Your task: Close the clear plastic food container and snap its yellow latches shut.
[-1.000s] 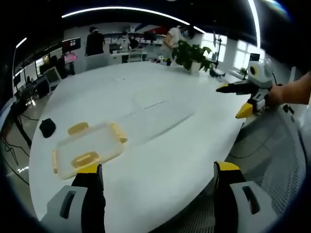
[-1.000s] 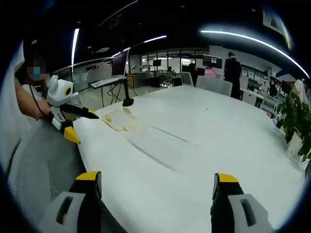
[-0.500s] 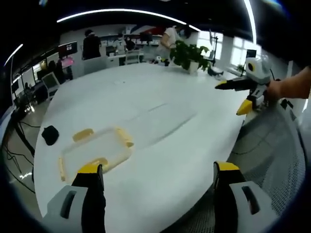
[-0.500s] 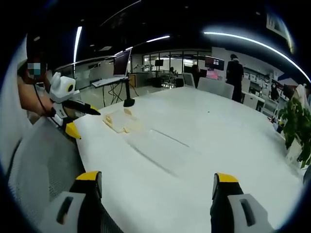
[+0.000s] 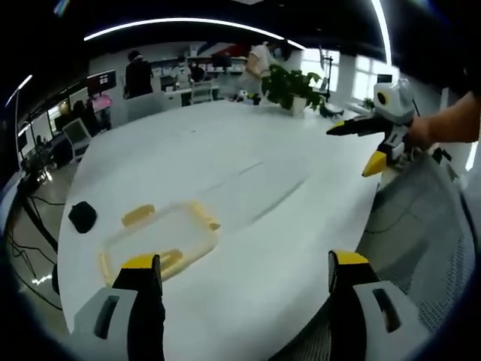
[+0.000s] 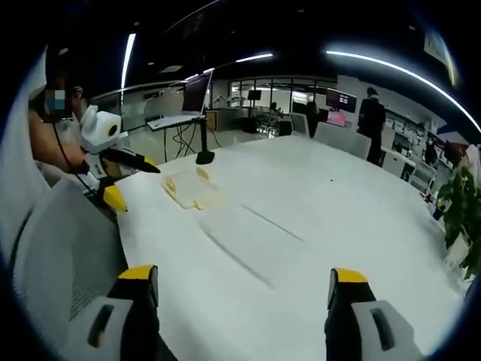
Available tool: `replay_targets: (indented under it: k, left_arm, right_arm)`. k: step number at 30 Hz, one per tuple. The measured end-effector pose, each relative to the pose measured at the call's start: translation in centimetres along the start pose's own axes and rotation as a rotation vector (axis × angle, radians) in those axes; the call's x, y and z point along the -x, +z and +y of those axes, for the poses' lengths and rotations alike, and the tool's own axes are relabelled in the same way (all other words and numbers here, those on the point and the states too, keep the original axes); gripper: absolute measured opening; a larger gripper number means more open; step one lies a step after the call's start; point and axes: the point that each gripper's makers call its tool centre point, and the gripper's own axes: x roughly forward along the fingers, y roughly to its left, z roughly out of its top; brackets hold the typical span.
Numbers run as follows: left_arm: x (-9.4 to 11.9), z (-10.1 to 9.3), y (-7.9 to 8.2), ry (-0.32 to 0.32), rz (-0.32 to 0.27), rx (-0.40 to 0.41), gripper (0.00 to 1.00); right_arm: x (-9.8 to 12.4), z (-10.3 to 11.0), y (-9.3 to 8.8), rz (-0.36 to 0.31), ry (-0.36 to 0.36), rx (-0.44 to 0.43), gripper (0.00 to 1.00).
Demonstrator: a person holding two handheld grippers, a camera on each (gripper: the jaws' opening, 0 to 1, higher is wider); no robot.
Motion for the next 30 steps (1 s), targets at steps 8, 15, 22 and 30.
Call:
replay_targets:
  k: [8,15,22,30]
  left_arm:
    - [0.2,1.3,-0.1,-0.008,-0.006,-0.007,0.89]
    - [-0.1,1.6,0.0,-0.022,0.000,-0.037,0.88]
    - [0.3,2.6,0.4,-0.019,-0.021,-0.040,0.87]
    - [0.6,4.0,0.3,-0.019,-0.007,-0.074,0.86]
  right_arm:
    - [-1.3,0.8,0.9,0.017,0.030,0.031,0.92]
    - [-2.7,2.3,1.6,0.022,0.073,0.061,0.94]
    - [-4.2,2.5,3.3,0.011,0.083,0.101,0.95]
    - [-6.0,3.4,4.4,0.011,0.112,0.112,0.94]
